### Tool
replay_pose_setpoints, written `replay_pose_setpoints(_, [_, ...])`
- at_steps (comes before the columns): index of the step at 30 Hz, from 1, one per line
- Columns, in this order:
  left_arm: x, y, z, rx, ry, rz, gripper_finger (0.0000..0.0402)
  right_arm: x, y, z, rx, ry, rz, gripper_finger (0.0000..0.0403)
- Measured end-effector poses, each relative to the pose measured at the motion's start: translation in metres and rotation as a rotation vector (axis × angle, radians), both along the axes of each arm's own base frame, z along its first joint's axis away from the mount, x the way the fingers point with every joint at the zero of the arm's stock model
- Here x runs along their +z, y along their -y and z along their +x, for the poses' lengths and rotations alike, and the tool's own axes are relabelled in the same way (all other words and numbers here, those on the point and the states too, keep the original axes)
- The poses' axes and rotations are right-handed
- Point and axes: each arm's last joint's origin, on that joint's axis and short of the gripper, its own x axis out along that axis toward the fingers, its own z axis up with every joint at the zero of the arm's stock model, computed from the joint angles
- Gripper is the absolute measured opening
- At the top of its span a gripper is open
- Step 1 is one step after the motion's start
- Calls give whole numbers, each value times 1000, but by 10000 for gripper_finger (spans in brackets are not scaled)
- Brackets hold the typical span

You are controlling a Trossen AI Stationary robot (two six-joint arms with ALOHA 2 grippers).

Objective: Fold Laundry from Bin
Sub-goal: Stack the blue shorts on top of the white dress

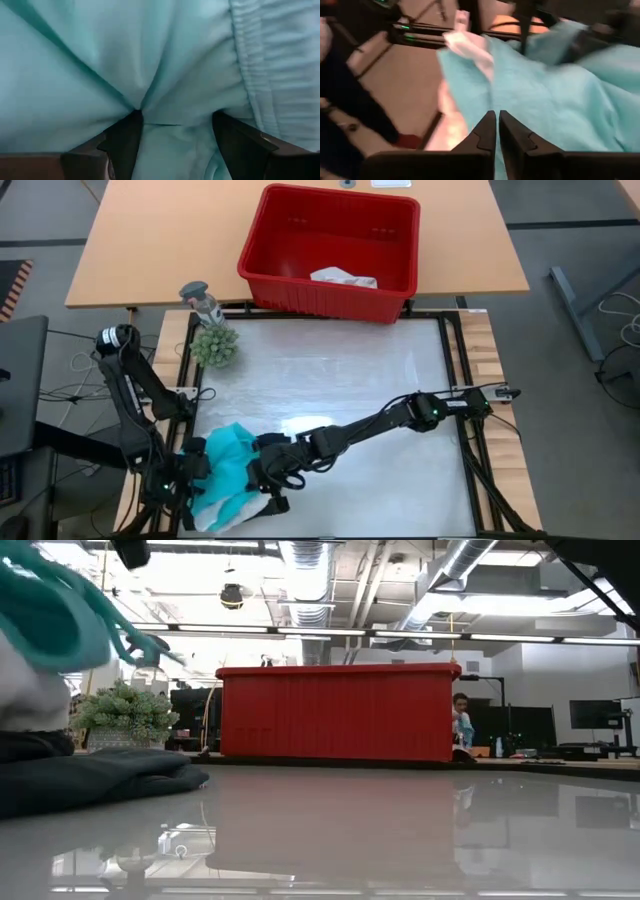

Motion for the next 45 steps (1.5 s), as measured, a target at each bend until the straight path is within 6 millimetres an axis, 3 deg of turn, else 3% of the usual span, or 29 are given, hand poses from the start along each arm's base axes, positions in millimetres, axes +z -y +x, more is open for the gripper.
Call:
replay_pose_setpoints(4, [-9,-2,-5,21,-29,-5,238,-13,2,5,-57,-6,-34,31])
replay_pose_setpoints(8, [-16,-5,-6,37,-35,-11,238,-41,0,14,-58,-6,-38,16])
replay_pose_setpoints(15, [-22,-8,-6,56,-37,2,238,-86,-4,20,-46,-81,-67,37])
replay_pose_setpoints(24, [-37,-12,-8,127,-69,-64,237,-108,1,21,78,-153,-62,21])
replay_pose_setpoints(28, [-38,-12,-8,179,-73,-96,237,-112,7,20,113,-196,-43,32])
replay_pose_setpoints(31, [-30,-12,-6,215,-26,-117,237,-106,7,19,119,-187,-52,40])
replay_pose_setpoints(38, [11,-16,-2,292,168,-184,238,-82,17,18,125,-145,-95,28])
replay_pose_setpoints(45, [60,-14,1,250,309,-225,238,-78,19,20,114,-126,-81,31])
